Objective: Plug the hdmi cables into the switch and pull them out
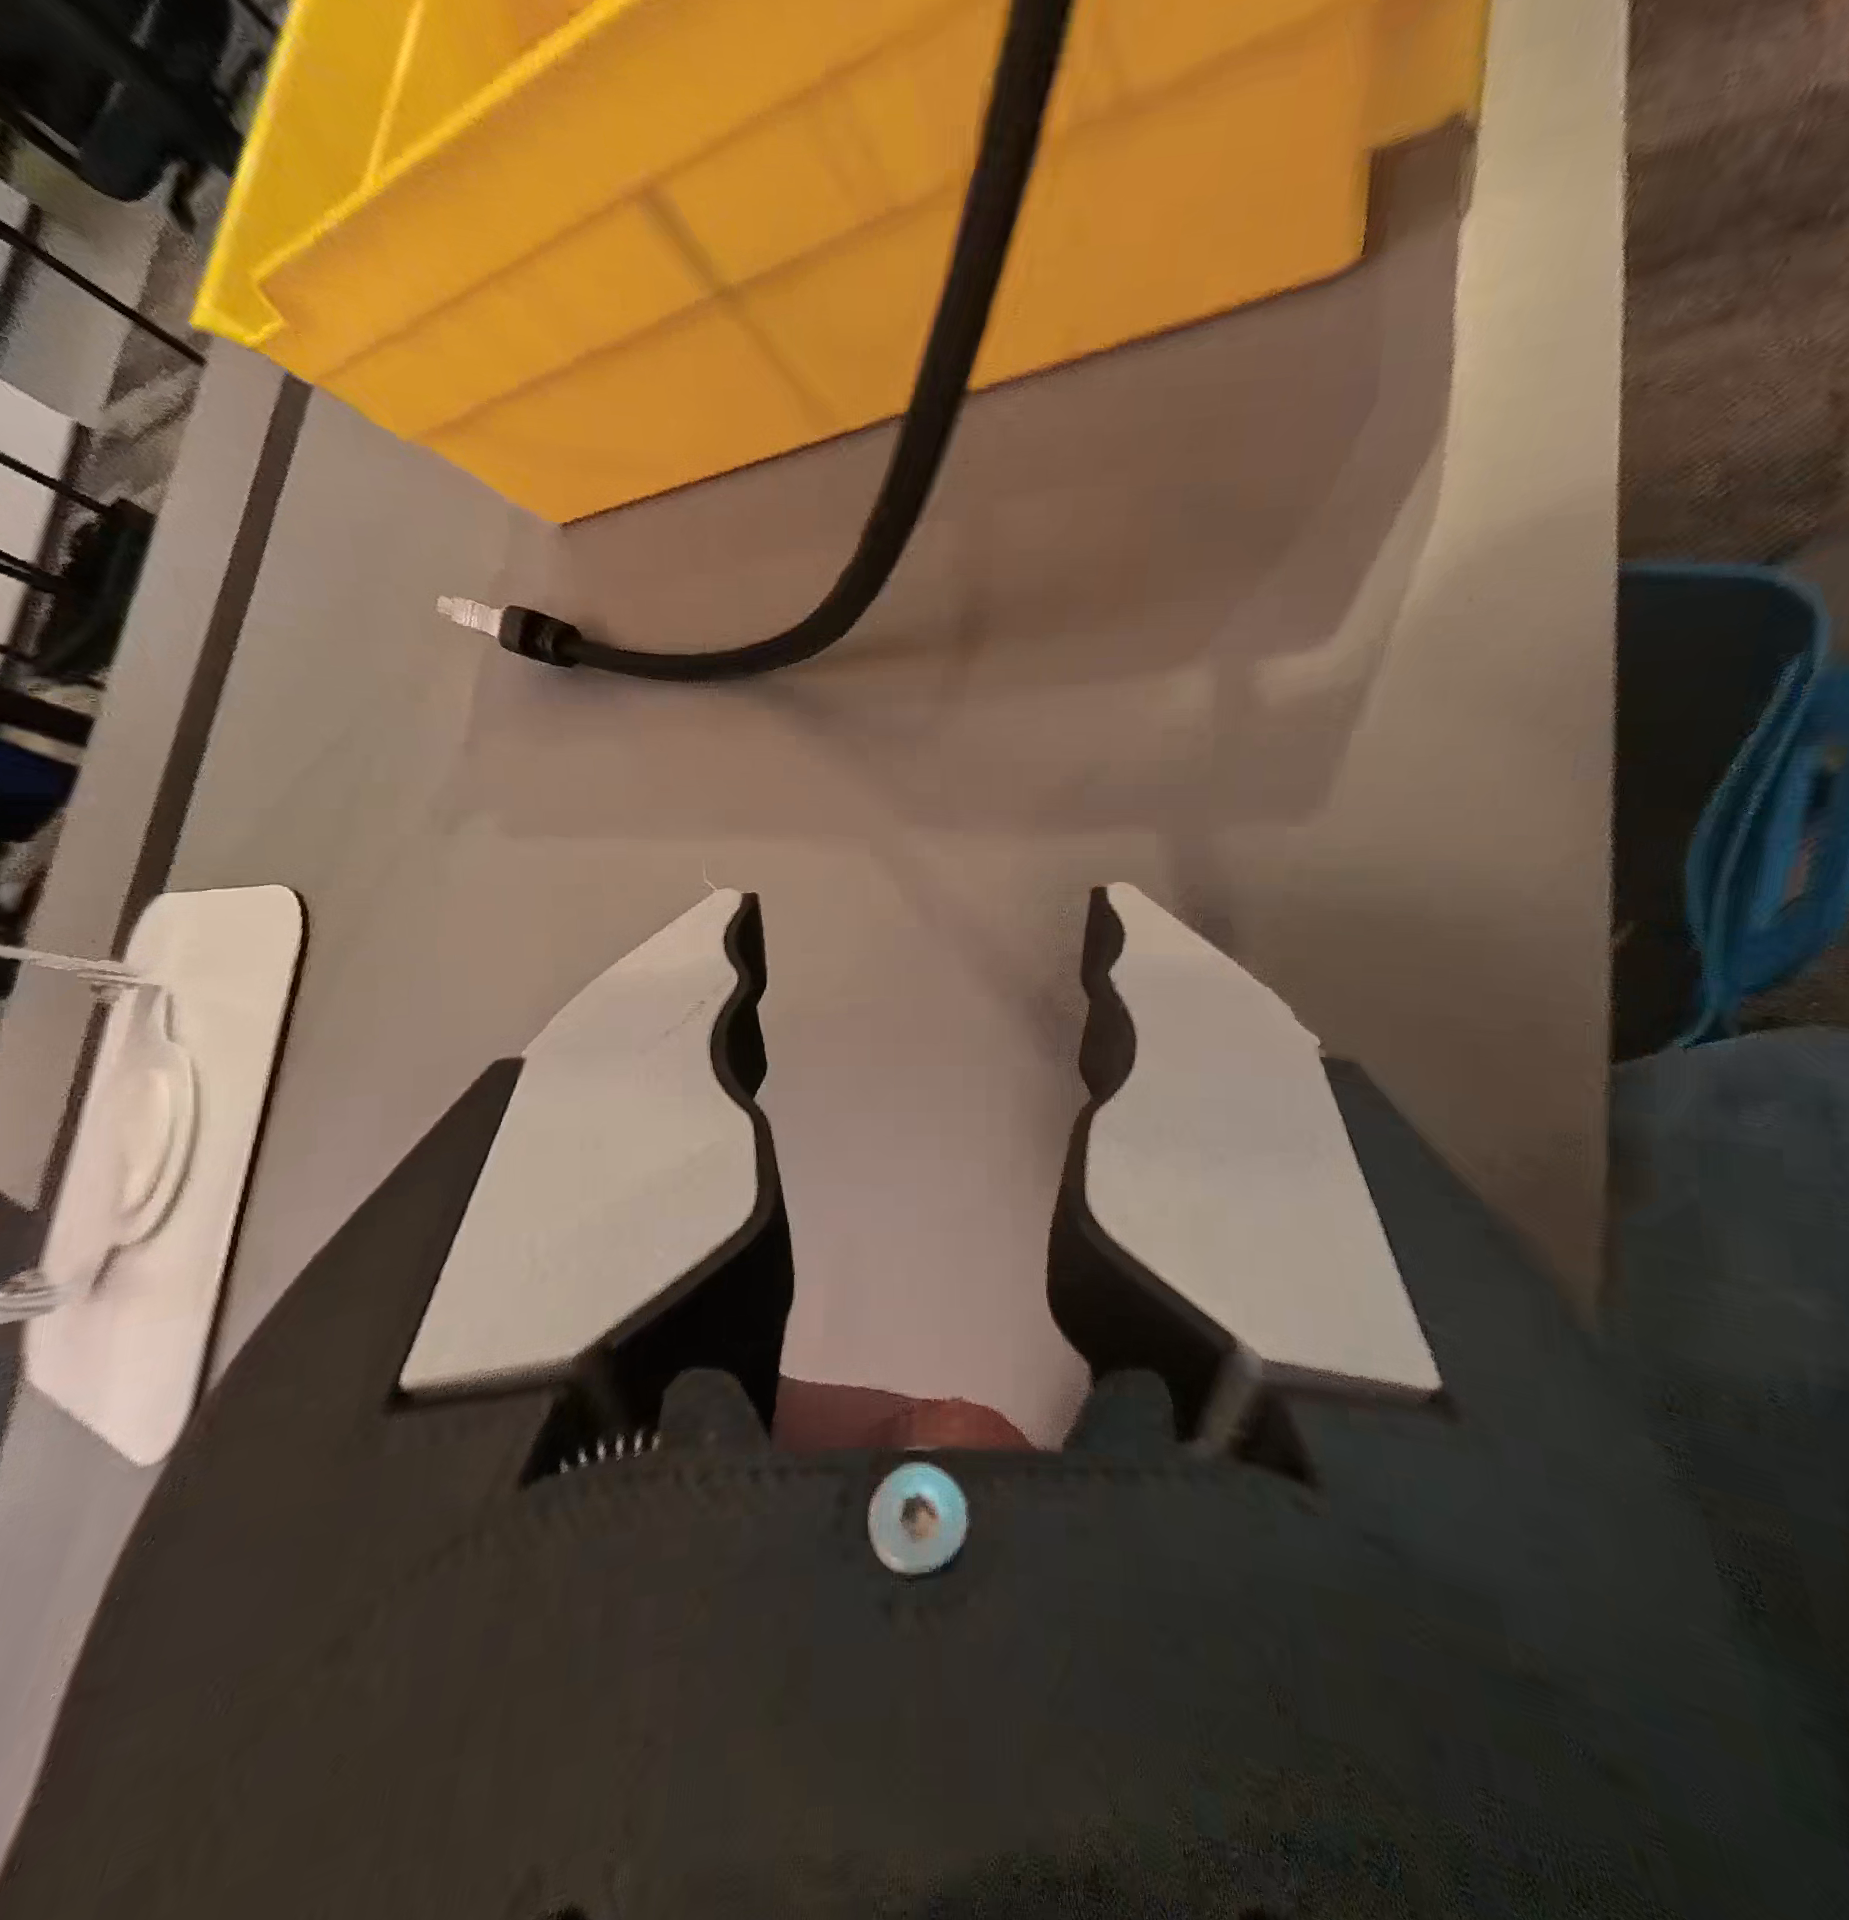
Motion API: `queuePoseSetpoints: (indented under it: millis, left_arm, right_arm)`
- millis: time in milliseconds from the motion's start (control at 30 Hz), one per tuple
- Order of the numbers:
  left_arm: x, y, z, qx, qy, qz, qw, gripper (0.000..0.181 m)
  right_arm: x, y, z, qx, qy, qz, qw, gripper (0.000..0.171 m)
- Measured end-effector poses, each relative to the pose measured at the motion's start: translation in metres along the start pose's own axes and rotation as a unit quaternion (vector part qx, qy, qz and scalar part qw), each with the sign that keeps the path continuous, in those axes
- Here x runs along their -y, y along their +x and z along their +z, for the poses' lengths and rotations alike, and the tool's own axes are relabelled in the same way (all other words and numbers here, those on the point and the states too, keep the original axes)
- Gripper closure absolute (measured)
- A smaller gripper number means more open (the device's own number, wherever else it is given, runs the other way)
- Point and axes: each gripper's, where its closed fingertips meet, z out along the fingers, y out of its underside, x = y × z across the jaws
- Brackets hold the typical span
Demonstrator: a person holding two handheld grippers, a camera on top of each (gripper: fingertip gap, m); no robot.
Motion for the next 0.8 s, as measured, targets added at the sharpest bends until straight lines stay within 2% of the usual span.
queuePoseSetpoints:
  millis: [233, 333, 467, 600, 800]
  left_arm:
    - [-0.035, -0.001, -0.007, 0.015, -0.020, -0.026, 0.999, 0.123]
    - [-0.048, -0.004, -0.014, 0.023, -0.028, -0.038, 0.999, 0.123]
    - [-0.058, -0.006, -0.020, 0.028, -0.026, -0.055, 0.998, 0.126]
    - [-0.061, -0.008, -0.022, 0.031, -0.018, -0.064, 0.997, 0.127]
    - [-0.061, -0.007, -0.023, 0.036, -0.011, -0.069, 0.997, 0.131]
  right_arm:
    - [-0.056, -0.057, 0.042, 0.092, -0.046, 0.019, 0.995, 0.152]
    - [-0.097, -0.095, 0.057, 0.145, -0.106, -0.006, 0.984, 0.152]
    - [-0.155, -0.157, 0.056, 0.246, -0.179, -0.084, 0.949, 0.152]
    - [-0.200, -0.198, 0.037, 0.320, -0.229, -0.132, 0.910, 0.152]
    - [-0.252, -0.237, 0.000, 0.447, -0.297, -0.116, 0.836, 0.152]
